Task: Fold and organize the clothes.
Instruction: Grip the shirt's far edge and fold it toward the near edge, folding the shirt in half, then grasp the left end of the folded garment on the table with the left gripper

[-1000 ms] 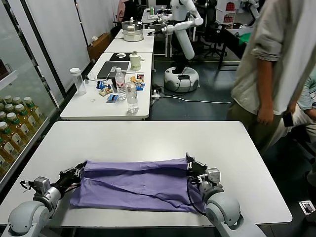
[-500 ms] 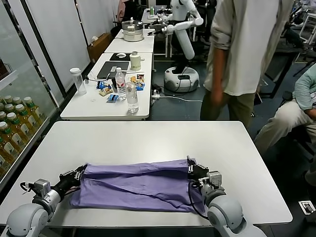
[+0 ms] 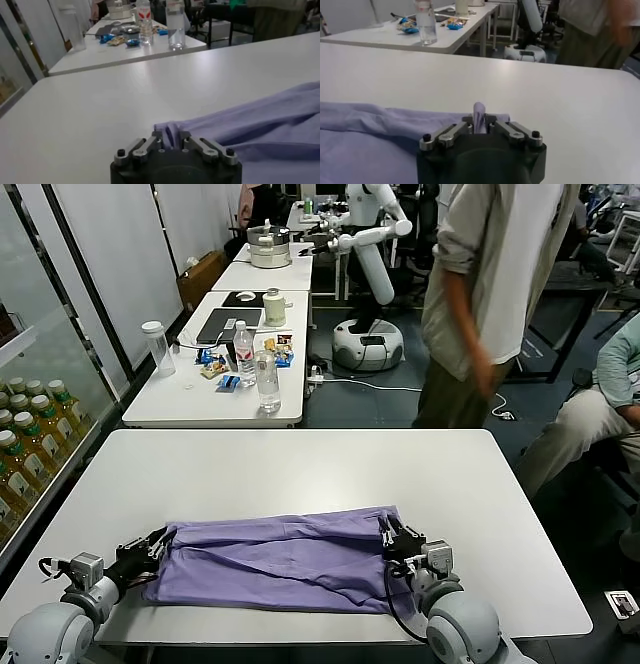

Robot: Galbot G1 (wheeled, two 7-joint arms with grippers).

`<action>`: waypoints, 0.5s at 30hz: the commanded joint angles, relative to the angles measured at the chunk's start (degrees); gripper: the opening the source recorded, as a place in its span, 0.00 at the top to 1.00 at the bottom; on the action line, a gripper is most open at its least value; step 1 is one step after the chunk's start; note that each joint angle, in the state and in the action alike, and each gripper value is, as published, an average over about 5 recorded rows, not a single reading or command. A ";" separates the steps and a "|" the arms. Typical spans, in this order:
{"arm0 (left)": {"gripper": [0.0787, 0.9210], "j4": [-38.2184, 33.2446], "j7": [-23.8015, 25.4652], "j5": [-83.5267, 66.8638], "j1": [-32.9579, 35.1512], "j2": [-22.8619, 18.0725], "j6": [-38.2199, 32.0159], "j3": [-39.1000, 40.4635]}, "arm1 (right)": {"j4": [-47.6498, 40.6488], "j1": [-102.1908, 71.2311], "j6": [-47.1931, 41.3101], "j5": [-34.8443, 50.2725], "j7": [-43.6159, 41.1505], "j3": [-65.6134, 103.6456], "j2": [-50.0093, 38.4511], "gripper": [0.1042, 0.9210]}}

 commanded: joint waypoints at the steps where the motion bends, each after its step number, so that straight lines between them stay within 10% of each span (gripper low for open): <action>1: 0.60 -4.35 -9.43 -2.22 1.01 -1.00 -1.44 -2.17 | 5.54 -4.23 -0.81 -1.33 -0.16 3.60 -0.68 0.55; 15: 0.15 -5.50 -19.37 -4.18 2.68 -7.15 2.42 3.10 | 10.16 -8.54 -0.46 -4.62 -0.02 5.86 -0.32 0.13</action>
